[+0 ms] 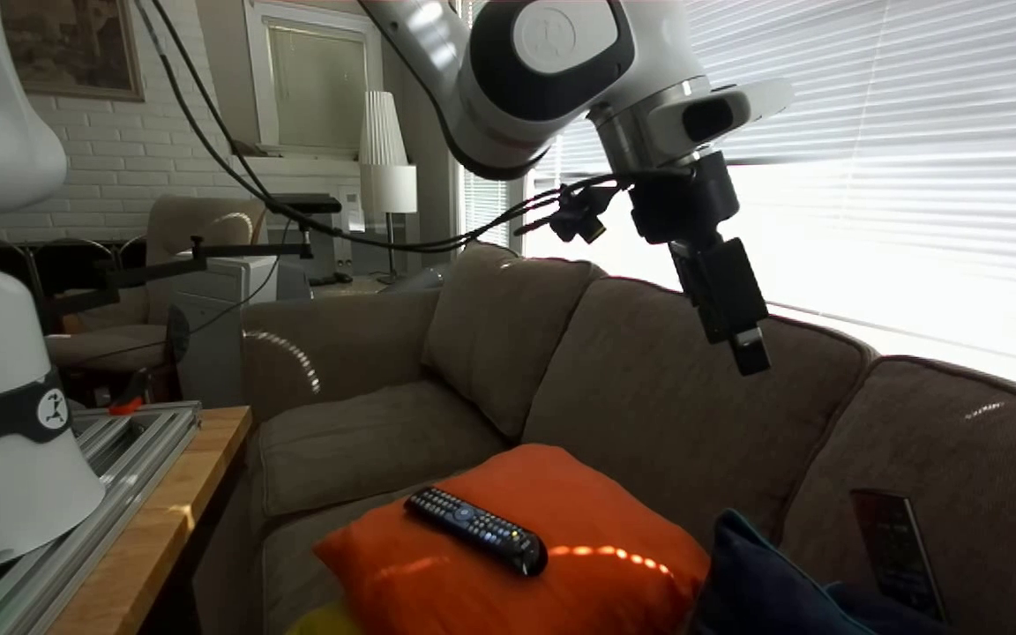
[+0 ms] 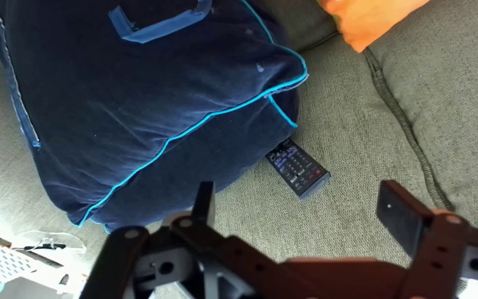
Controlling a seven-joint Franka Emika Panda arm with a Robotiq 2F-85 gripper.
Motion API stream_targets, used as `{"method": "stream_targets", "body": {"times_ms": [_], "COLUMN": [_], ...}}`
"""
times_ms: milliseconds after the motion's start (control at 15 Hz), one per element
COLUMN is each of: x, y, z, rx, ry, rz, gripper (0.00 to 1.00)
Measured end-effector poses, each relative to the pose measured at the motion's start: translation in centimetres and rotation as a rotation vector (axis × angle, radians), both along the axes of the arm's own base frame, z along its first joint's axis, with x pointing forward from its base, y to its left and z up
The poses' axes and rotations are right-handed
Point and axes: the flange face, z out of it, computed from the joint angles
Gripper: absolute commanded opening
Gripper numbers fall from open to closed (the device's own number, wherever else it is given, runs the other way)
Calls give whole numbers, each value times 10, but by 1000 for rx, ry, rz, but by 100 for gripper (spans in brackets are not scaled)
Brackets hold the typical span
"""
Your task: Pick up the remote behind the black cushion and place it on the orange cushion
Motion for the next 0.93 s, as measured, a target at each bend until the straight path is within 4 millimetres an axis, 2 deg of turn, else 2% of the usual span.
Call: {"method": "stream_targets", "body": {"times_ms": [267,533,933], "x": [12,35,75], "y": [-15,-23,-22], "z": [-7,-35,-70], "rx": [-16,-8,57], "ry": [-12,-8,-34], "rz": [-68,-143,-219], "gripper": [100,100,100]}}
